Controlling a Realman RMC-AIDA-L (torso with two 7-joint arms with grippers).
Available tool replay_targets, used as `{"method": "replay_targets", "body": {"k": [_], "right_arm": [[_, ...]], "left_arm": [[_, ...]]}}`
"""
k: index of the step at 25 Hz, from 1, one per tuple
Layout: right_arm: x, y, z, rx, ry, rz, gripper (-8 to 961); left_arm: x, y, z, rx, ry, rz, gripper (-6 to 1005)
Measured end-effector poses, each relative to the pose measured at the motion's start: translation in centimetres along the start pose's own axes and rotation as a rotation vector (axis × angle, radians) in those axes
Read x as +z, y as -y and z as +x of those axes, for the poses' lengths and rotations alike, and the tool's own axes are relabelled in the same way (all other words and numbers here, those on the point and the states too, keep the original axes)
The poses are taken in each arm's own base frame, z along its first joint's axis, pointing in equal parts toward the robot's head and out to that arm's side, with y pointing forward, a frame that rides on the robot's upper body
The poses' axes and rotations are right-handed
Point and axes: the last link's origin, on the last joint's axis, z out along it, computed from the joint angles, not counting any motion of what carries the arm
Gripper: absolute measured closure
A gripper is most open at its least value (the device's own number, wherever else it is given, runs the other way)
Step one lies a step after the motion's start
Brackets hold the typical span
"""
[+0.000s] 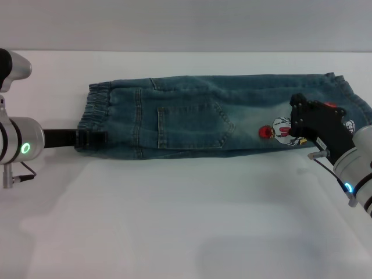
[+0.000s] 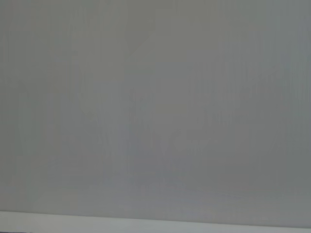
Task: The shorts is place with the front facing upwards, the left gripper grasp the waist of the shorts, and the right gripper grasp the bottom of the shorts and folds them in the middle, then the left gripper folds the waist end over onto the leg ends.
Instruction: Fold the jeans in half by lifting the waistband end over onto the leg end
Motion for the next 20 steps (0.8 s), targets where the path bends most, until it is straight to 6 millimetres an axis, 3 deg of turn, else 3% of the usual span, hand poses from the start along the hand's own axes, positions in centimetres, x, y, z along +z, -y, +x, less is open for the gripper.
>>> {"method": "replay_targets", "body": {"k": [18,20], "right_arm": [[-0.4,-0.4,-0.4,-0.004,0.020,-0.012,952],[-0.5,-0.4,-0.4,-0.005,0.021,-0.013,952]], "left_arm": [[0.6,0.1,-1.0,-0.067,0.051,-0.035,159],[0.7,0.1,-1.0,-0.068,0.049,-0.035,228]]}}
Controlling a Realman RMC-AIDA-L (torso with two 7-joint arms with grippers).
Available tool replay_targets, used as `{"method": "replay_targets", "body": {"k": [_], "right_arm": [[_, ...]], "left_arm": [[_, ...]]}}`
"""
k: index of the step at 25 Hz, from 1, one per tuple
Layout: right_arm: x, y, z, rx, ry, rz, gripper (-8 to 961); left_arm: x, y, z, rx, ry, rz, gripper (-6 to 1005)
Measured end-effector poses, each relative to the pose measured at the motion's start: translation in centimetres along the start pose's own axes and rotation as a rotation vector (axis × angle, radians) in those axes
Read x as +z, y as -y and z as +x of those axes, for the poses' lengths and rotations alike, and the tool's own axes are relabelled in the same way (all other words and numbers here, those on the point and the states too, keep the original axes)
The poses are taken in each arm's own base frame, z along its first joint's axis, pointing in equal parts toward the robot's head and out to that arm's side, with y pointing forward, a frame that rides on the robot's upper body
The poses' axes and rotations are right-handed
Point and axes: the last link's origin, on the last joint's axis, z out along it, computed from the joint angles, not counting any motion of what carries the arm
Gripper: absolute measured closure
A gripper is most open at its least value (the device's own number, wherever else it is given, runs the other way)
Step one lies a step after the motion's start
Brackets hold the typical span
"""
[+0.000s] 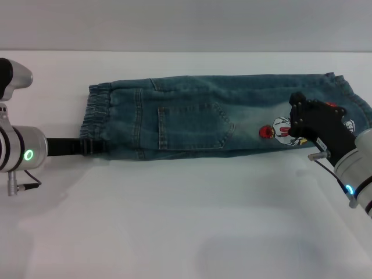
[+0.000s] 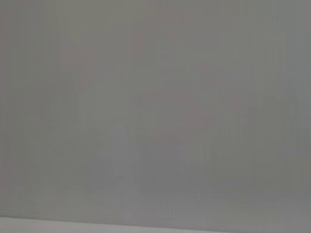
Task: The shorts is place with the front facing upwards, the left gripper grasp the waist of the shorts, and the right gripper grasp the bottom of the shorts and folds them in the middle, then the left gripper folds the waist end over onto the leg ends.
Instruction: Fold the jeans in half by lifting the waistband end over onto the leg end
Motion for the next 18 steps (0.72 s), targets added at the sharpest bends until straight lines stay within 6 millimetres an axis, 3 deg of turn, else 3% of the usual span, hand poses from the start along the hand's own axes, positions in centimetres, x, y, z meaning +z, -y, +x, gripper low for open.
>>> {"method": "replay_targets", "body": {"k": [9,18], "right_arm": [[-0.03,-0.01,-0.01,-0.001,0.000,0.000,953],[-0.01,0.06,-0.05,-0.001,0.002,0.002,953]], "left_arm": [[-0.31,-0.02,0.28,-0.016,-0.029,-0.003,489],[-0.85,-0.61,0.99,-0.028,-0.061,-0.037,644]]}}
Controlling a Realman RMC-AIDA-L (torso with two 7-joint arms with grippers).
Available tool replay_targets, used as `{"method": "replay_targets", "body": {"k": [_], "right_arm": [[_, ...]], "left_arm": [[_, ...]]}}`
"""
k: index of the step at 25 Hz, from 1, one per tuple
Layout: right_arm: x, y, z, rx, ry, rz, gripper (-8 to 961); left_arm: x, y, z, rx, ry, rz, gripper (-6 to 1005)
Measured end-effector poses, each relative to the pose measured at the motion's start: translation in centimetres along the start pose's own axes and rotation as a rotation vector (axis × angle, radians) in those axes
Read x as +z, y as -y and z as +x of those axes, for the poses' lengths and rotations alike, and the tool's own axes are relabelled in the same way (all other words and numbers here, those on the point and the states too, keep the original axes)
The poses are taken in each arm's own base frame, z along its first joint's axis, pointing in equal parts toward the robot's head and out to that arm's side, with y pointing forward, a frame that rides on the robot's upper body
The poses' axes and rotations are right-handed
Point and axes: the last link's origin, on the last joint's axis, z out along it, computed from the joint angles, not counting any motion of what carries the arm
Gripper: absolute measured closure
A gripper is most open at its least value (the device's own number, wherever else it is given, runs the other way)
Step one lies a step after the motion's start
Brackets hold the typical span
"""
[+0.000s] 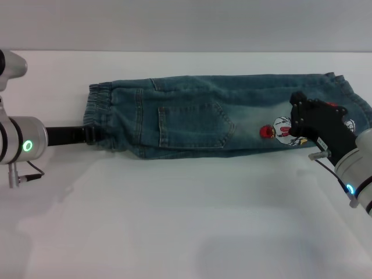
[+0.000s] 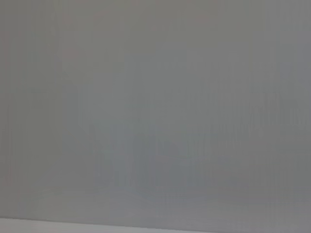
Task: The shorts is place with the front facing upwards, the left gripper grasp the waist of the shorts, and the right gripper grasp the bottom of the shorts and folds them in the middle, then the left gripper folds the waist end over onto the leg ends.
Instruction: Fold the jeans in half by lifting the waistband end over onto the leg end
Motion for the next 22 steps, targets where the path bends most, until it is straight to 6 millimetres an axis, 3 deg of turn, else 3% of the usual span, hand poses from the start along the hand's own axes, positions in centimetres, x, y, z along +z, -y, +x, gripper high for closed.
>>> {"method": "replay_targets", "body": {"k": [12,22], "right_arm": [[0.0,0.2,0.0,0.000,-0.001,0.005,954],[0.4,-0.2,0.1,0.000,-0.010,-0.008,953]], "left_arm": [[-1.9,-0.9,1.2,0.017,-0.075,-0.024,787],[-5.7,-3.1,3.8,0.045,-0.233,-0.135,872]]}}
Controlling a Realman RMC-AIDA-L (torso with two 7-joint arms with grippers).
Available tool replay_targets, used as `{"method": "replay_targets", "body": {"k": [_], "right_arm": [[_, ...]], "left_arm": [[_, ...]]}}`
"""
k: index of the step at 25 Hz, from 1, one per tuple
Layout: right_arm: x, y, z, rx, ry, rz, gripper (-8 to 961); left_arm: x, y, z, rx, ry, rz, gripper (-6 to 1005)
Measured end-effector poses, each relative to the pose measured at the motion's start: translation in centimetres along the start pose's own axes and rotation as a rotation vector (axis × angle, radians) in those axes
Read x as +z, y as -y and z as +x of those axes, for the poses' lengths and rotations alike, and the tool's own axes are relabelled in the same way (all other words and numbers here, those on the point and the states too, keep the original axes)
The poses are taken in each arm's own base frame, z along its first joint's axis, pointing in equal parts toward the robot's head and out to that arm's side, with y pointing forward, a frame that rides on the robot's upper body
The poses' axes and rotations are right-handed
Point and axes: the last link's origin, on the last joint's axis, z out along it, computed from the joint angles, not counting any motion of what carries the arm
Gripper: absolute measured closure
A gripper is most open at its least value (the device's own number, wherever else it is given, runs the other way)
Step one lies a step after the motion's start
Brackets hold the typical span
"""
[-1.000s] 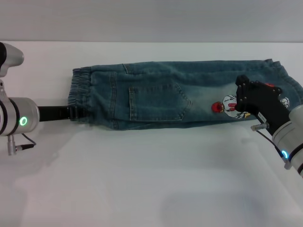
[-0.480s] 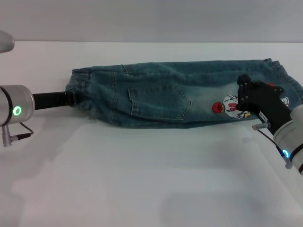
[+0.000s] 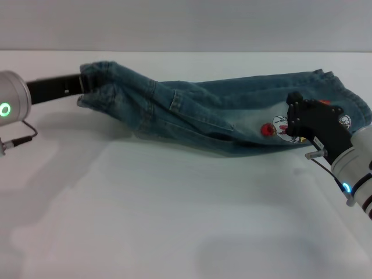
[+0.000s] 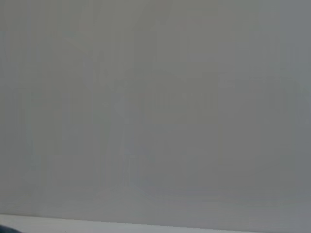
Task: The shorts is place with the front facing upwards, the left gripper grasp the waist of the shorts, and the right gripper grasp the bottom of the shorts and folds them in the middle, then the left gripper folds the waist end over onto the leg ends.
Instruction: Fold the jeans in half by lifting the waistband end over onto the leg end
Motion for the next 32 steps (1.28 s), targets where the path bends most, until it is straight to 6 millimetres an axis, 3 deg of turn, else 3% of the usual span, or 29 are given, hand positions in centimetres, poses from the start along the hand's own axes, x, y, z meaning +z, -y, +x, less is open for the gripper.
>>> {"method": "replay_targets", "body": {"k": [8,16,21,32], "right_arm": [[1.0,-1.3,0.2,-0.010,-0.030,-0.054,952],[2.7,-3.0,0.8,-0.012,-0.111,-0.135,953],[3.3,-3.9,0.6,0.013,-0.133,-0.174,952],[5.0,-9.1,0.1,-0.052,-0.194,-0.369,953]], "left_arm": [[-0.9,-2.5,1.9,0.040,-0.062,-0.067,904],[-0.6,-5.6,1.9,0.090,-0.064,-0.147,911],[-0.7,-6.5,2.2,0.109,-0.074,-0.166,913],[-1.1,-8.2,3.3,0.148,-0.107,-0.209,914]]}}
